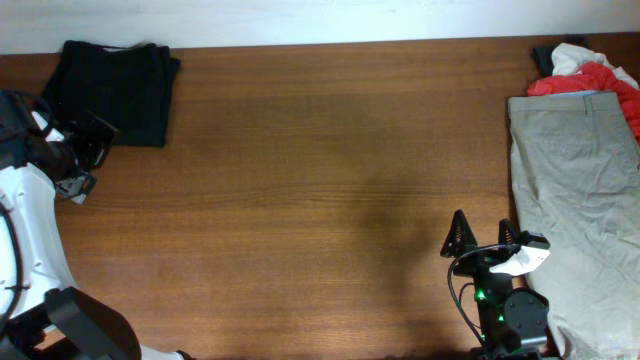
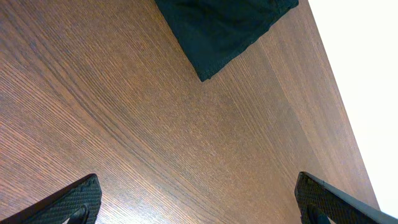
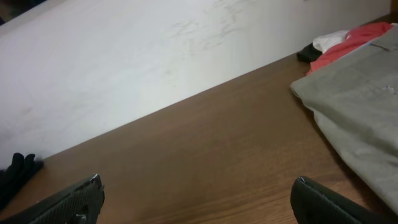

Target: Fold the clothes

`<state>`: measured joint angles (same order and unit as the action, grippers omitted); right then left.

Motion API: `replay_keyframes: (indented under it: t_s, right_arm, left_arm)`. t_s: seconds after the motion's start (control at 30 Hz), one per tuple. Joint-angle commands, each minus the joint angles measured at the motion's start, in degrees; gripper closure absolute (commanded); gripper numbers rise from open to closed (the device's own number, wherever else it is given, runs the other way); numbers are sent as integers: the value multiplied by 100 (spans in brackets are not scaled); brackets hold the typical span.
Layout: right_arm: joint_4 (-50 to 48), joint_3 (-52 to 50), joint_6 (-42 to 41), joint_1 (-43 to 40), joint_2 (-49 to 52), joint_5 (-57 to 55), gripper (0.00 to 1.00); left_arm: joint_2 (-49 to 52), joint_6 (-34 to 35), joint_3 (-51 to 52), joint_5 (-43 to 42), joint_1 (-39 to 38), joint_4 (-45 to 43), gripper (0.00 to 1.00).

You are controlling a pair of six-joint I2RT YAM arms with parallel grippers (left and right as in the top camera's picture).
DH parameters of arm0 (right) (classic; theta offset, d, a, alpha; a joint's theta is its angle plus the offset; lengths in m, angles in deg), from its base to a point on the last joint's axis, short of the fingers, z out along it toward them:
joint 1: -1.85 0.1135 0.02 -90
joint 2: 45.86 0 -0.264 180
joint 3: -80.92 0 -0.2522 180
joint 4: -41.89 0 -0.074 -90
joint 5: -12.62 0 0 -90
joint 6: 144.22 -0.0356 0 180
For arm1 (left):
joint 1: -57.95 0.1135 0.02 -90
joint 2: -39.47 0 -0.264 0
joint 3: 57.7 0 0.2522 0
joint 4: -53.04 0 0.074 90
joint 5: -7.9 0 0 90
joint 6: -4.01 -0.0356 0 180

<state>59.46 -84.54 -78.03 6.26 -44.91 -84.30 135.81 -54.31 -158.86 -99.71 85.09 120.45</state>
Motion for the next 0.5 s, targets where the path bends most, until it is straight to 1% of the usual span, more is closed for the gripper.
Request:
replay_keyframes:
  t_s: [0.0,0.03,0.13,0.2,0.37,0.4,0.47]
  right_arm:
    - [72,-46,861,-31,-76,382,1]
    - [83,-46,1158,-31,-74,531,2]
    - [90,-46,1128,-31,-76,658,1]
    - [87,-46,940,-31,-76,664,1]
    - [90,-46,1005,-31,-74,564,1]
    - [90,-46,1390,-31,-74,623,1]
    - [90,-46,1814,-31,-74,629,1]
  left_arm:
    - [-83,-52,4,-20,4,2,1]
    - [-83,-52,4,-20,4,2,1]
    - [-83,-52,4,-20,4,2,1]
    - [-83,-52,4,-20,4,2,1]
    - [-83,-52,4,-20,4,2,1]
    - [-83,-52,4,-20,4,2,1]
    - [-83,-52,4,-20,4,2,1]
